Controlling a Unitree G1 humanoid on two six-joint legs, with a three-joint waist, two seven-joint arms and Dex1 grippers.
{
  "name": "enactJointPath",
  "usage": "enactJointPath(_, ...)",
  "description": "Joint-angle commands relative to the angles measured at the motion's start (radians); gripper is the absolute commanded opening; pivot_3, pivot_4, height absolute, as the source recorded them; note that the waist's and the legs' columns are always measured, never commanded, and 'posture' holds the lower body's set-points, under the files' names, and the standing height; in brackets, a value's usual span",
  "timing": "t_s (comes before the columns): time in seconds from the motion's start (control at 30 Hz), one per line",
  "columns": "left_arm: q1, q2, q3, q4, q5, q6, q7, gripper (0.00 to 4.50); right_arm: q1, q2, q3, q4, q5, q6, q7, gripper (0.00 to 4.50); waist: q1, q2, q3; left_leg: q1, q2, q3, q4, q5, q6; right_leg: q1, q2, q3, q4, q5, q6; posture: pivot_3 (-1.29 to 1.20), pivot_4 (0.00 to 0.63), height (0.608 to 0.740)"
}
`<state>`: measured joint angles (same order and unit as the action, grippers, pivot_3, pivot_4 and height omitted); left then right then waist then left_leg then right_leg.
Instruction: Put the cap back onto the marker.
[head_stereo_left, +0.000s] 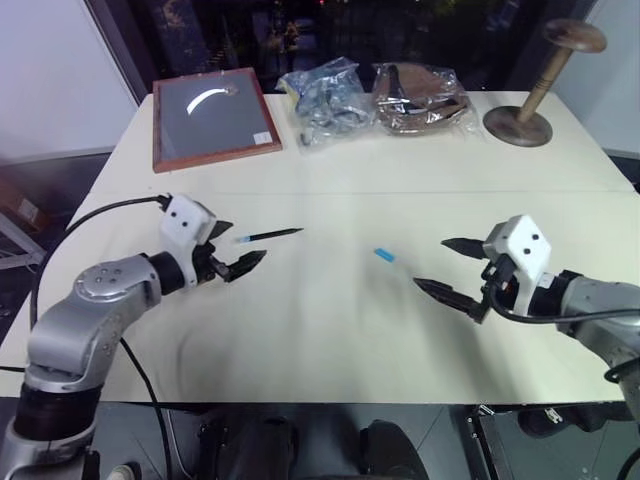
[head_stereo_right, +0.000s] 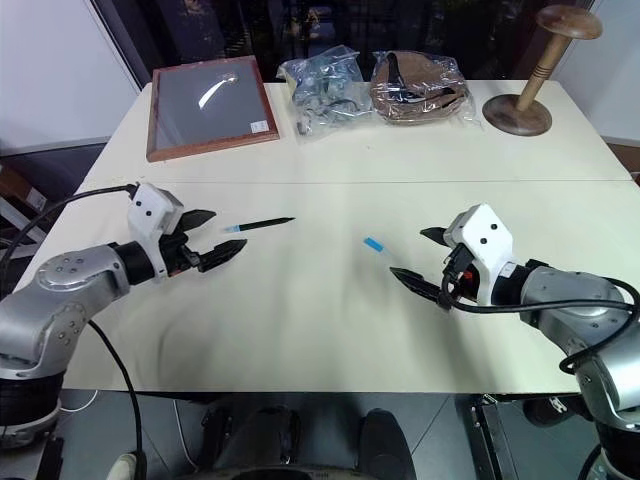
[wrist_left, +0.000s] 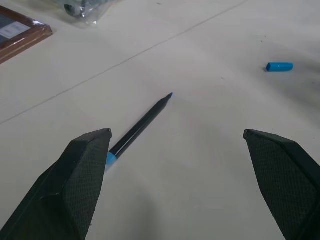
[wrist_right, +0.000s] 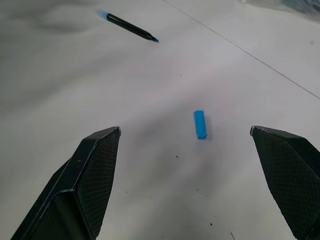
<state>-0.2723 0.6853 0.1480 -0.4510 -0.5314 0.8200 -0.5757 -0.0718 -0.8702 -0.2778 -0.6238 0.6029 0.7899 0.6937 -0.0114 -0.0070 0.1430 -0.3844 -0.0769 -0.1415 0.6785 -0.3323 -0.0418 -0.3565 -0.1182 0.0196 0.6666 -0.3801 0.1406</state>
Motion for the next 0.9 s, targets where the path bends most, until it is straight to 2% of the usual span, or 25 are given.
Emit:
enactJointPath(0.03, -0.025, -0.004, 0.036, -0.015, -0.003, -0.001, 0.027, 4.43, -0.013, -0.010, -0.001, -0.014, -0.002, -0.007, 0.000, 4.32, 0.000, 0.000, 0.000, 0.000, 0.000, 0.000, 0.000, 0.000, 0.000, 0.000, 0.000, 0.000, 0.000, 0.000, 0.000, 0.00, 0.150, 0.740)
enactJointPath(0.9, -0.033, -0.011, 0.021, 0.012, 0.006, 0.003, 0.037, 4.43, -0.029, 0.023, 0.037, -0.022, -0.003, -0.011, -0.040, 4.32, 0.000, 0.000, 0.000, 0.000, 0.000, 0.000, 0.000, 0.000, 0.000, 0.000, 0.000, 0.000, 0.000, 0.000, 0.000, 0.00, 0.150, 0.740)
